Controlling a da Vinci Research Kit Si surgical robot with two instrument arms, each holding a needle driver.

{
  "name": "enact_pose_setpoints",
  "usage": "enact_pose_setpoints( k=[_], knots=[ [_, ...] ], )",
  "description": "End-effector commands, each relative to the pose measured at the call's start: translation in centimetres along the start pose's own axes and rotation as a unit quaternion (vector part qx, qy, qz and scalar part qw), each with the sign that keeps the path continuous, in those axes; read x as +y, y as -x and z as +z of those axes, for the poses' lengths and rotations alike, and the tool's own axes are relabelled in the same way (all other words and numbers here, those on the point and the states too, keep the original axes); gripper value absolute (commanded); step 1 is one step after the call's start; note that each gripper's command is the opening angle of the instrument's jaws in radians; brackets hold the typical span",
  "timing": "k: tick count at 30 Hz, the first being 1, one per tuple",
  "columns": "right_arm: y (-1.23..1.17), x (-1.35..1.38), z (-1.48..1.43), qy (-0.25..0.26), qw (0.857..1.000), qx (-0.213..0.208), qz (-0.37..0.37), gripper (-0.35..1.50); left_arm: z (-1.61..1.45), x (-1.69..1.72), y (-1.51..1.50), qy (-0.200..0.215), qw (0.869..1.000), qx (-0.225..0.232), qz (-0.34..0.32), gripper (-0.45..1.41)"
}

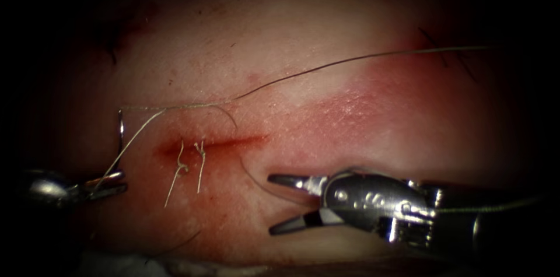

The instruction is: Wound Closure

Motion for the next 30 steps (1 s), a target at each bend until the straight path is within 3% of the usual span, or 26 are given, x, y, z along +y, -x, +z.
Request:
enact_pose_setpoints(
  k=[1,11,18,26,30],
  knots=[
    [0.14,0.02,0.12,0.002,1.000,-0.001,-0.002,1.49,0.06,0.07,0.03,0.001,1.000,0.001,-0.002,-0.45],
    [0.42,0.19,0.32,0.019,1.000,-0.006,-0.017,1.49,0.06,0.08,0.04,0.001,1.000,0.001,-0.001,-0.45],
    [0.88,0.11,0.91,0.038,0.997,-0.016,-0.060,1.47,0.07,0.09,0.05,0.000,1.000,0.000,-0.004,-0.45],
    [1.12,0.35,1.14,0.067,0.990,-0.031,-0.119,1.38,0.07,0.10,0.04,0.000,1.000,0.000,-0.004,-0.45],
    [1.24,0.30,1.20,0.063,0.990,-0.029,-0.125,1.30,0.07,0.10,0.04,0.000,1.000,0.000,-0.004,-0.45]
  ],
)
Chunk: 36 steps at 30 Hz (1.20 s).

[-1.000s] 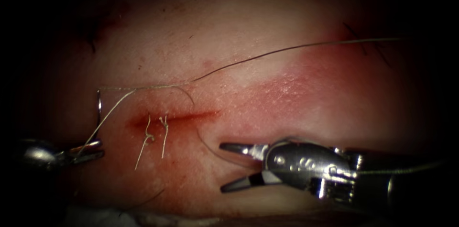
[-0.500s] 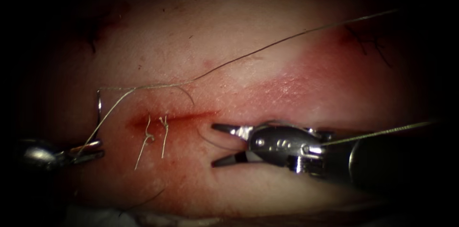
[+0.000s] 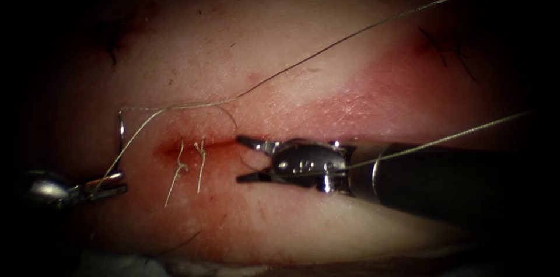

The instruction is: Wound Closure

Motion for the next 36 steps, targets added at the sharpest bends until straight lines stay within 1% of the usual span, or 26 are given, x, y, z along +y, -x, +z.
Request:
enact_pose_setpoints(
  k=[1,2,4,5,6,7,10,13,17,19,20,21,24,27,28,31,32,36],
  knots=[
    [0.05,-0.13,0.11,-0.004,1.000,0.003,0.000,1.27,0.06,0.07,0.03,0.001,1.000,0.000,-0.001,-0.45],
    [0.06,-0.16,0.13,-0.004,1.000,0.004,-0.002,1.22,0.07,0.07,0.03,0.001,1.000,0.000,-0.001,-0.45],
    [0.07,-0.18,0.15,-0.010,1.000,0.009,-0.003,1.05,0.07,0.08,0.03,0.001,1.000,0.000,-0.002,-0.45],
    [0.09,-0.19,0.14,-0.017,1.000,0.017,-0.004,0.54,0.07,0.08,0.02,0.001,1.000,0.000,-0.002,-0.45],
    [0.10,-0.19,0.13,-0.024,0.999,0.021,-0.005,-0.14,0.07,0.08,0.02,0.001,1.000,0.000,-0.002,-0.45],
    [0.10,-0.18,0.12,-0.025,0.999,0.021,-0.005,-0.35,0.07,0.08,0.02,0.001,1.000,0.000,-0.002,-0.45],
    [0.08,-0.14,0.08,-0.026,0.999,0.022,-0.003,-0.35,0.07,0.08,0.02,0.001,1.000,0.000,-0.002,-0.45],
    [0.02,-0.11,0.02,-0.027,0.999,0.023,0.001,-0.35,0.07,0.08,0.02,0.001,1.000,0.000,-0.002,-0.45],
    [-0.07,-0.15,-0.11,-0.032,0.999,0.021,0.002,-0.35,0.06,0.08,0.02,0.001,1.000,0.000,-0.002,-0.45],
    [-0.18,-0.28,-0.33,-0.038,0.999,0.025,0.001,-0.35,0.06,0.08,0.02,0.001,1.000,0.000,-0.002,-0.45],
    [-0.25,-0.39,-0.47,-0.040,0.999,0.026,0.003,-0.35,0.06,0.08,0.02,0.001,1.000,0.000,-0.002,-0.45],
    [-0.25,-0.39,-0.47,-0.040,0.999,0.026,0.003,-0.35,0.06,0.08,0.02,0.001,1.000,0.000,-0.002,-0.45],
    [-0.42,-0.57,-0.74,-0.050,0.998,0.029,0.004,-0.35,0.07,0.07,0.02,0.000,1.000,0.000,-0.002,-0.45],
    [-0.53,-0.68,-0.87,-0.055,0.998,0.031,0.003,-0.35,0.07,0.07,0.02,0.000,1.000,0.000,-0.002,-0.45],
    [-0.61,-0.77,-0.95,-0.059,0.998,0.032,0.002,-0.35,0.07,0.07,0.02,0.000,1.000,0.000,-0.002,-0.45],
    [-0.74,-0.89,-1.05,-0.067,0.997,0.033,0.001,-0.35,0.07,0.07,0.03,0.000,1.000,0.000,-0.002,-0.45],
    [-0.83,-0.98,-1.12,-0.071,0.997,0.035,0.000,-0.35,0.07,0.07,0.03,0.001,1.000,0.000,-0.002,-0.45],
    [-1.06,-1.23,-1.32,-0.087,0.996,0.037,-0.006,-0.35,0.07,0.07,0.03,0.000,1.000,0.000,-0.002,-0.45]
  ],
)
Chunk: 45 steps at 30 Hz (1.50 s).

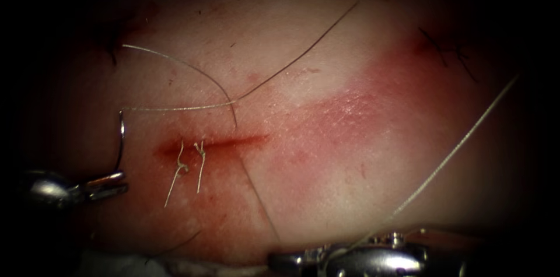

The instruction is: Wound Closure

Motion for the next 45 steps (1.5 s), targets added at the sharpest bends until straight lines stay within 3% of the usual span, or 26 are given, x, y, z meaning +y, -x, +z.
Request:
enact_pose_setpoints(
  k=[1,5,7,12,13,15,16,19,26,27,29,31,34,37,45],
  knots=[
    [-0.13,-0.23,0.02,-0.007,1.000,0.003,0.003,-0.35,0.06,0.08,0.03,0.001,1.000,0.001,-0.001,-0.45],
    [-0.61,-0.61,-0.22,-0.023,1.000,0.014,-0.001,-0.35,0.07,0.06,0.04,0.001,1.000,0.000,-0.002,-0.45],
    [-0.81,-0.66,-0.29,-0.026,1.000,0.017,0.002,-0.35,0.09,0.06,0.03,0.002,1.000,0.001,-0.002,-0.45],
    [-0.84,-0.60,-0.27,-0.026,1.000,0.015,0.006,-0.35,0.10,0.08,0.01,0.003,1.000,0.002,-0.002,-0.45],
    [-0.78,-0.53,-0.18,-0.018,1.000,0.017,0.007,0.27,0.09,0.10,0.01,0.003,1.000,0.001,-0.002,-0.45],
    [-0.73,-0.50,-0.15,0.012,0.999,0.006,0.051,1.28,0.09,0.15,-0.01,0.004,1.000,0.000,-0.001,-0.45],
    [-0.67,-0.47,-0.18,0.033,0.996,-0.008,0.082,1.48,0.10,0.24,-0.03,0.009,1.000,-0.002,0.000,-0.45],
    [-0.57,-0.47,-0.36,0.027,0.996,-0.020,0.085,1.48,0.13,0.37,-0.10,0.014,1.000,0.000,0.002,-0.45],
    [-0.18,-0.49,-1.23,0.034,0.993,-0.044,0.101,1.48,0.17,0.55,-0.30,0.017,1.000,0.005,0.000,-0.45],
    [-0.18,-0.49,-1.23,0.034,0.993,-0.044,0.101,1.48,0.17,0.55,-0.30,0.017,1.000,0.005,0.000,-0.45],
    [0.12,-0.49,-1.57,0.059,0.990,-0.066,0.108,1.45,0.16,0.55,-0.37,0.019,1.000,0.006,-0.003,-0.45],
    [0.28,-0.50,-1.68,0.082,0.987,-0.074,0.113,1.45,0.18,0.53,-0.43,0.018,1.000,0.005,-0.008,-0.45],
    [0.49,-0.58,-1.69,0.110,0.982,-0.091,0.126,1.48,0.31,0.43,-0.55,0.022,1.000,0.009,-0.006,-0.45],
    [0.65,-0.81,-1.58,0.118,0.979,-0.097,0.132,1.48,0.77,0.22,-0.91,0.031,0.999,0.025,-0.003,-0.45],
    [0.59,-1.13,-1.46,0.115,0.977,-0.080,0.157,1.48,1.78,-0.24,-1.43,0.045,0.997,0.060,-0.007,-0.45]
  ],
)
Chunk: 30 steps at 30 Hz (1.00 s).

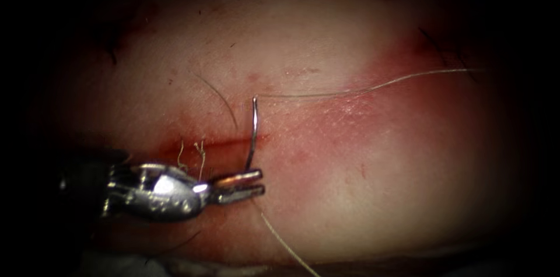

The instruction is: Wound Closure

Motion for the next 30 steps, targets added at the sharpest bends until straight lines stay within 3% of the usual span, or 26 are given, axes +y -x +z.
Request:
enact_pose_setpoints(
  k=[1,6,9,14,16,18,20,22,24,27,30],
  knots=[
    [-0.05,-0.19,0.05,0.001,1.000,0.012,0.008,1.48,0.38,-0.23,-0.01,-0.007,1.000,0.012,-0.007,-0.45],
    [-0.10,-0.29,0.05,0.005,1.000,0.016,0.009,1.48,0.89,-0.73,0.02,-0.019,0.999,0.023,-0.016,-0.45],
    [-0.16,-0.45,0.08,-0.003,1.000,0.022,0.006,1.48,1.34,-1.16,0.25,-0.031,0.999,0.023,-0.017,-0.45],
    [-0.25,-0.54,0.11,-0.006,1.000,0.026,0.006,1.48,1.53,-1.51,0.68,-0.045,0.999,0.010,-0.020,-0.40],
    [-0.27,-0.56,0.13,-0.008,1.000,0.027,0.007,1.48,1.54,-1.61,0.89,-0.052,0.998,0.005,-0.036,-0.18],
    [-0.30,-0.57,0.18,-0.009,1.000,0.027,0.007,1.48,1.54,-1.69,1.20,-0.050,0.995,-0.014,-0.085,0.41],
    [-0.30,-0.57,0.21,-0.010,1.000,0.028,0.007,1.48,1.54,-1.71,1.36,-0.053,0.988,-0.026,-0.144,0.54],
    [-0.32,-0.58,0.26,-0.011,0.999,0.031,0.008,1.48,1.49,-1.67,1.48,-0.069,0.976,-0.037,-0.205,1.08],
    [-0.33,-0.57,0.31,-0.012,0.999,0.031,0.008,1.48,1.36,-1.63,1.48,-0.066,0.970,-0.042,-0.228,1.25],
    [-0.35,-0.57,0.34,-0.015,0.999,0.033,0.008,1.48,1.15,-1.62,1.41,-0.050,0.969,-0.058,-0.235,1.26],
    [-0.36,-0.58,0.36,-0.015,0.999,0.035,0.008,1.48,0.69,-1.60,1.21,-0.042,0.964,-0.098,-0.242,1.26]
  ],
)
